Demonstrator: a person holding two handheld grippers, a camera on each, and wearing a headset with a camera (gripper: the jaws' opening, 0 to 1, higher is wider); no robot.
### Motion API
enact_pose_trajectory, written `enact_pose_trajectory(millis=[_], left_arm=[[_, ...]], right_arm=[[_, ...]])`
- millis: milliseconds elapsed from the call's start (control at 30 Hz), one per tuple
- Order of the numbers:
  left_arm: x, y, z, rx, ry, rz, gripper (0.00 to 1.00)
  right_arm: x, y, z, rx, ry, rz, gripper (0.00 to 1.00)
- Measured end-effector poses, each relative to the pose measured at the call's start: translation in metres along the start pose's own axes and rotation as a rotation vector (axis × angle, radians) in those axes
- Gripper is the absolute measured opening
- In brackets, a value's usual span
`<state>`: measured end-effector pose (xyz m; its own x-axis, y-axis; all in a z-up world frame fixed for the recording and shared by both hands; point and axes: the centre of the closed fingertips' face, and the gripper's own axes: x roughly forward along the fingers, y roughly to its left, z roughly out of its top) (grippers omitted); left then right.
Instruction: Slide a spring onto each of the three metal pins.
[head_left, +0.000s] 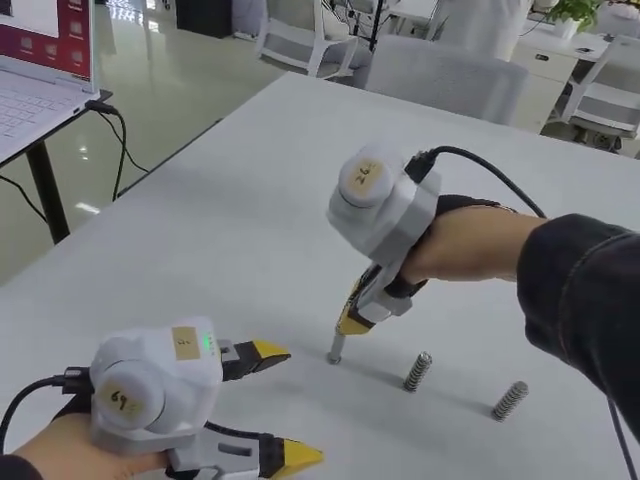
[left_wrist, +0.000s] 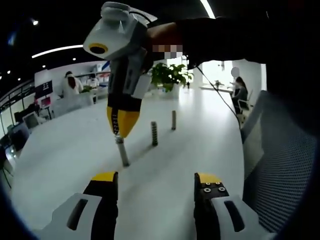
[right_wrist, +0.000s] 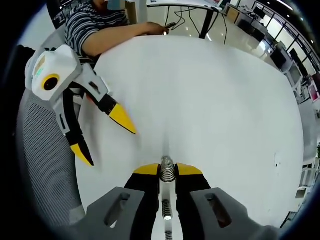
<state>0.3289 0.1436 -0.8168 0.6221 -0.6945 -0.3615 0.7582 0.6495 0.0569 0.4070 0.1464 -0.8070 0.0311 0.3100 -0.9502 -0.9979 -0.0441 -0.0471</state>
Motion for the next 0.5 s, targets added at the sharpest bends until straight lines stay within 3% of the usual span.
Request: enact_pose_trajectory(millis=[500], left_arm=[[-0.001,0.002,-0.001,-0.002,0.001,0.008,0.55]], right_arm=[[0.020,0.004,-0.008,-0.009,0.058,0.025,0.09]])
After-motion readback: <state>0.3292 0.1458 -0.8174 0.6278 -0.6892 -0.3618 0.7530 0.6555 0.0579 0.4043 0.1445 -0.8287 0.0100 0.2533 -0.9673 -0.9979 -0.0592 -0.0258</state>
